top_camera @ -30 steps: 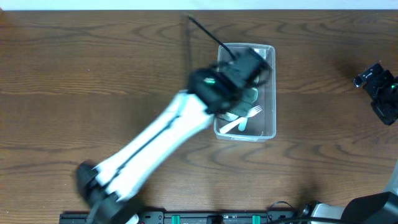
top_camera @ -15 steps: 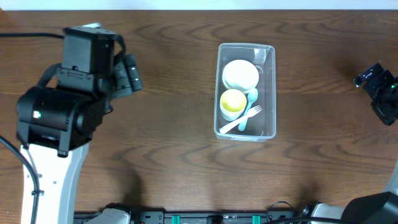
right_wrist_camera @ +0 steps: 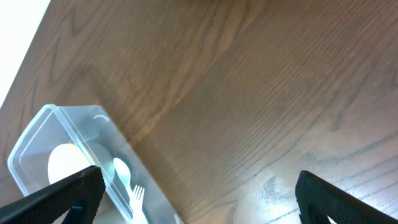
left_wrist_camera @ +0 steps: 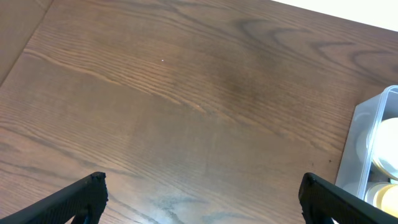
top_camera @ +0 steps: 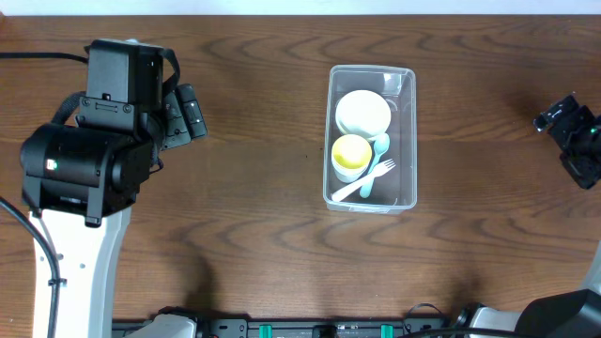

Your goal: Pack container

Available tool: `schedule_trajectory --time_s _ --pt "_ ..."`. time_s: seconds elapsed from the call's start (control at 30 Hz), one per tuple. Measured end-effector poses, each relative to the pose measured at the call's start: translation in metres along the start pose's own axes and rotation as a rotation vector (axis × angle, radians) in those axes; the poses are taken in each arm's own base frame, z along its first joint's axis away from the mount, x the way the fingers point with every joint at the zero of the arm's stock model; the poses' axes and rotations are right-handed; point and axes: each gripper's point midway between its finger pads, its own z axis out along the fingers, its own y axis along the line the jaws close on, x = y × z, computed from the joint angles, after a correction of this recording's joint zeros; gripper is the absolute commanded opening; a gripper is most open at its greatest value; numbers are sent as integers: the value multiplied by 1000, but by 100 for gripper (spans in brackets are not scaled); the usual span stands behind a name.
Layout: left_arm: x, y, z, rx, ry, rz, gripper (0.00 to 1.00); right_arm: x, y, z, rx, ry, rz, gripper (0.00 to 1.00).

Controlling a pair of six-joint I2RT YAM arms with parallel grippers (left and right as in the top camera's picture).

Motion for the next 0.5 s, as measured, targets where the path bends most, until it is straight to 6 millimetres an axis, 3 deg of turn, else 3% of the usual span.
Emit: schedule_trajectory --time_s 0.13,0.2,0.37,0.5 --pt "0 0 0 0 0 0 98 16 26 -4 -32 7 -83 99" --pt "0 0 0 0 1 0 98 34 53 -15 -79 -1 -168 99" --pt "0 0 0 0 1 0 98 105 120 -75 -286 -39 -438 99" --pt "0 0 0 0 1 0 98 138 133 -117 -371 -129 -625 99"
